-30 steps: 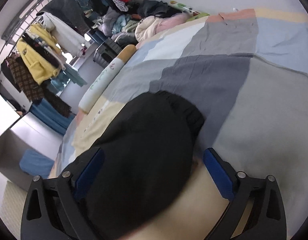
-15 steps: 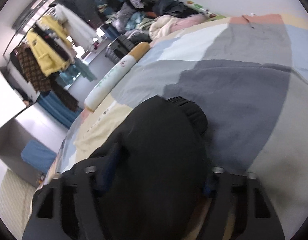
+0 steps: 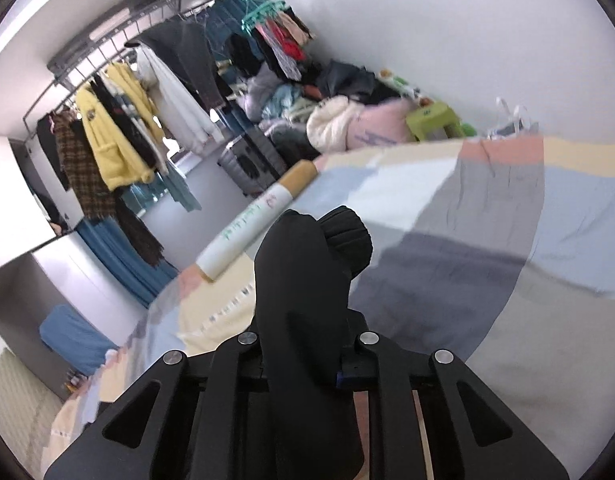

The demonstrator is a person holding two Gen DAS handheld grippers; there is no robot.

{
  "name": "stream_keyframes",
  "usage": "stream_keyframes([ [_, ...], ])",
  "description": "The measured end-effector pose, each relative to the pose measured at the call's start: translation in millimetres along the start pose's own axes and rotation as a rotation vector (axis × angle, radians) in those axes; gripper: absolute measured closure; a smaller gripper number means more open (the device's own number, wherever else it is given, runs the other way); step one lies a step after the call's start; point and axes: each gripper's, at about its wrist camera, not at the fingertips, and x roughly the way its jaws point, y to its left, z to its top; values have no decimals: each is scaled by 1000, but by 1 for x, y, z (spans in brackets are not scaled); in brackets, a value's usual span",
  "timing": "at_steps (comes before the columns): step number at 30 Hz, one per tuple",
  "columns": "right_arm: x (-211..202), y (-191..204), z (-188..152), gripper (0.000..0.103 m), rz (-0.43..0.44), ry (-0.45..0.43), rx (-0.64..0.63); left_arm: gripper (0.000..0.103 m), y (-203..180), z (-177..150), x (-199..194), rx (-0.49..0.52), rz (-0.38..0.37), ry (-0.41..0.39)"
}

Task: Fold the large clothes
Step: 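Lift the grasped sleeve cuff up with the right gripper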

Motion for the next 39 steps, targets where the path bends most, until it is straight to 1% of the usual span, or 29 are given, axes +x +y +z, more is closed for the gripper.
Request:
stream_keyframes([
  [3,-19,18,11,91,27,-27,7,0,0,1,-7,30,46,14],
  [7,-45,45,24,91,66,-43,-14,0,2,3,-27,38,23,-22],
  [12,-76,83,40,91,112,-46,-36,0,2,9,-51,55,-30,-54],
  [15,-95,116,46,91,156,-57,-65,0,4,10,-67,76,2,-124],
  [16,-101,125,46,91,166,-60,-71,0,5,10,-71,85,-4,-144],
  [17,-106,136,48,91,179,-63,-79,0,8,10,-72,88,-27,-150],
  [20,-122,170,51,91,219,-69,-101,0,14,13,-72,73,-79,-140],
  [23,-136,210,53,90,260,-63,-135,0,20,14,-75,68,-88,-159],
  [27,-153,259,43,90,301,-60,-184,0,25,14,-81,65,-102,-168],
  [31,-172,315,25,90,358,-63,-246,0,32,17,-90,72,-79,-210],
  [34,-185,353,6,90,399,-61,-301,0,41,18,-89,66,-65,-215],
  [36,-190,381,-8,89,446,-45,-340,0,47,19,-90,76,-66,-211],
  [39,-197,427,-38,89,504,-13,-441,0,61,17,-97,103,-23,-234],
])
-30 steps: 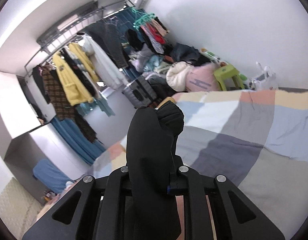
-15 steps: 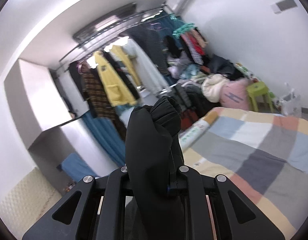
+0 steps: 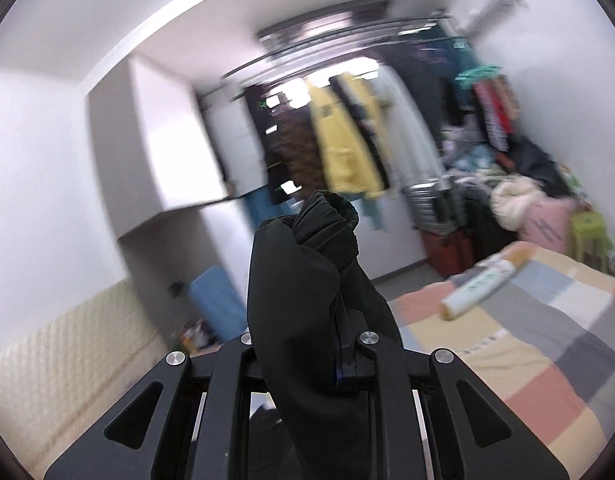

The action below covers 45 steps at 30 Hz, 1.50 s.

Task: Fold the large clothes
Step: 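Lift the grasped sleeve cuff up with the right gripper, then carry the sleeve across the jacket body with the right gripper and release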

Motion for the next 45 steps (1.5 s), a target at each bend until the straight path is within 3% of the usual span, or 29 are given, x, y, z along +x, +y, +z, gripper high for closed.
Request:
stream_keyframes([
  [7,43,83,-58,88,117,90,-77,0,31,0,-3,-74,-20,5],
  [18,127,184,-219,85,292,340,-214,0,58,-5,4,-101,-2,-8],
  [25,166,208,-308,85,310,475,-260,0,73,-10,16,-144,-10,4],
  [31,189,222,-383,85,277,595,-348,0,88,-15,35,-183,2,43],
  [37,203,226,-422,84,204,642,-416,0,99,-20,40,-209,4,29],
  [40,206,231,-431,84,154,659,-475,0,111,-23,50,-257,-18,66],
  [42,206,234,-430,83,150,659,-485,0,118,-26,55,-313,-66,84],
  [45,203,235,-418,81,154,666,-487,0,116,-27,54,-305,-53,86],
])
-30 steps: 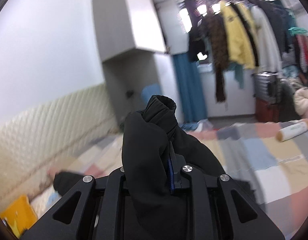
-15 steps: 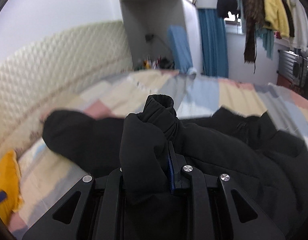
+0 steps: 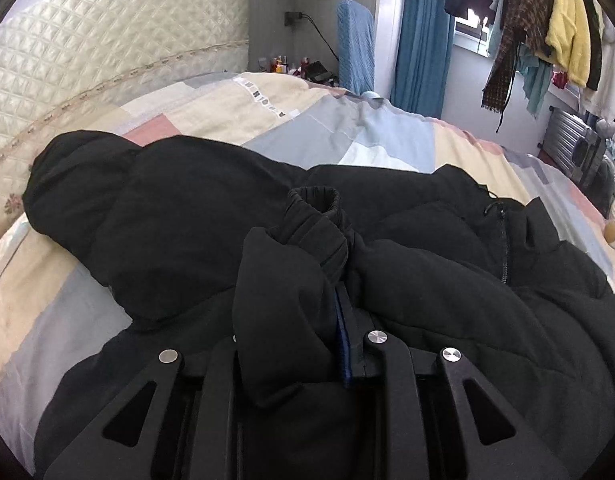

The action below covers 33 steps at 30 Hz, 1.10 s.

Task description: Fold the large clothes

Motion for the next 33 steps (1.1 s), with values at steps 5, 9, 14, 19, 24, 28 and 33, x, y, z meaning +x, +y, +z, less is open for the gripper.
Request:
stream_keyframes([
  [5,-29,-8,14,74,32,-6,-7,0,-10,-3,-3,26,-13,7],
  [9,-59,-13,22,55,72,-27,-15,0,-19,-4,-4,56,-8,7],
  [14,-109,-19,30,21,86,-130,-33,0,-29,-6,-6,81,-14,7],
  [19,-151,-37,36,21,82,-199,-22,0,-39,-9,-6,105,-17,9],
  [24,-186,-69,27,21,42,-279,2,0,-47,-10,-11,115,-18,-3],
  [28,-205,-102,10,21,6,-328,58,0,-53,-8,-12,119,-2,6],
  [33,-212,-141,-22,21,-42,-359,113,0,-61,-3,-18,105,-22,-12],
])
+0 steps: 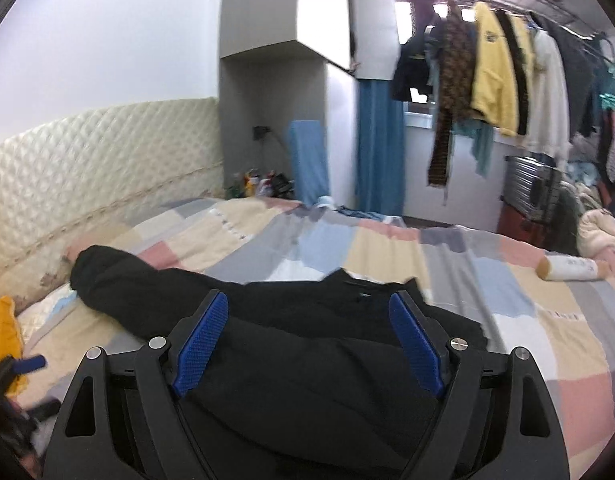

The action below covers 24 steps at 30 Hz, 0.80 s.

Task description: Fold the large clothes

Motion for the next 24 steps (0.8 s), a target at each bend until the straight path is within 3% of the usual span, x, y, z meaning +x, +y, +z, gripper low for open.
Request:
stream_keyframes([
  [9,0,-88,-66,21,-133,93,119,0,-28,-11,20,17,-24,30],
  [13,1,-121,-96,21,-147,143,175,0,-46,-17,31,45,-23,37],
  [20,9,-134,-131,21,-124,220,141,0,-61,-25,42,73,10,69],
  [24,27,-124,-145,22,-141,329,43,0,-62,-31,46,74,29,90],
])
